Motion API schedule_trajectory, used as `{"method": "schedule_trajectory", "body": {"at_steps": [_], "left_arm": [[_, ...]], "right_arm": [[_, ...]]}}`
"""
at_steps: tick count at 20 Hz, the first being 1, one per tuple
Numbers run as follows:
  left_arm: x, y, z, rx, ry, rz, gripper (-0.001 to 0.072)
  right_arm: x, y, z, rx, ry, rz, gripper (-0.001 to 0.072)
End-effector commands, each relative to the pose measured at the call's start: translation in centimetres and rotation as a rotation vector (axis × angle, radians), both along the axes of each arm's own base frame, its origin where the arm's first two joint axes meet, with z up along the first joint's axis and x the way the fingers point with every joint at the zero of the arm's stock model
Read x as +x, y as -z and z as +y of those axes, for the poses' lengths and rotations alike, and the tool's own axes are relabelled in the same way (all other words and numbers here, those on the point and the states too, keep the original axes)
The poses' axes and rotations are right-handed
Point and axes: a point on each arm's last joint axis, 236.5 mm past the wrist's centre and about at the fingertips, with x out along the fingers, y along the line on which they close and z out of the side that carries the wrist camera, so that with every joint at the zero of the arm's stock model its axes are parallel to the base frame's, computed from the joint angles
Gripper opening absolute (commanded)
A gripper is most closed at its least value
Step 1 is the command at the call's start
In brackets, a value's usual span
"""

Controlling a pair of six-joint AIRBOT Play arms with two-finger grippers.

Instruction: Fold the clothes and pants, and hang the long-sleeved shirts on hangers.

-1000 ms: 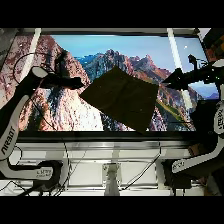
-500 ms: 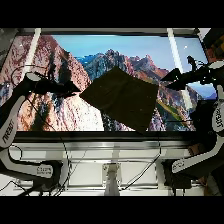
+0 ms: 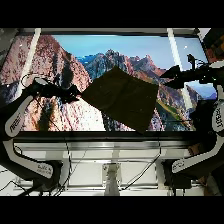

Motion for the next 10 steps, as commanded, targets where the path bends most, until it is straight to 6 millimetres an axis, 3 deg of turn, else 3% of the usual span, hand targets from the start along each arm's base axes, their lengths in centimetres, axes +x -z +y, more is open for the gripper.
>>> {"method": "schedule_trajectory", "body": {"at_steps": [1, 4, 6, 7, 8, 9, 10], "left_arm": [[2.2, 0.0, -1.4, -0.035, -0.093, -0.031, 0.0435], [2.1, 1.4, -1.7, -0.035, -0.118, 0.009, 0.0401], [2.2, 1.7, -1.4, -0.035, -0.126, 0.012, 0.0114], [2.5, 1.3, -1.3, -0.042, -0.129, 0.001, 0.0024], [3.0, 0.6, -1.4, -0.057, -0.139, -0.016, 0.0023], [3.7, -0.7, -1.6, -0.072, -0.126, -0.064, 0.0021], [4.5, -2.2, -1.7, -0.070, -0.106, -0.121, 0.0020]], "right_arm": [[0.1, -0.1, 0.1, 0.007, 0.001, -0.002, 0.0624], [0.2, -0.5, 0.4, 0.025, 0.003, -0.008, 0.0622], [0.2, -0.8, 0.6, 0.040, 0.002, -0.011, 0.0615], [0.1, -0.8, 0.7, 0.043, -0.003, -0.007, 0.0614], [0.0, -0.8, 0.7, 0.043, -0.006, -0.005, 0.0599], [0.0, -0.8, 0.7, 0.043, -0.006, -0.006, 0.0528], [0.0, -0.8, 0.7, 0.042, -0.008, -0.006, 0.0344]]}}
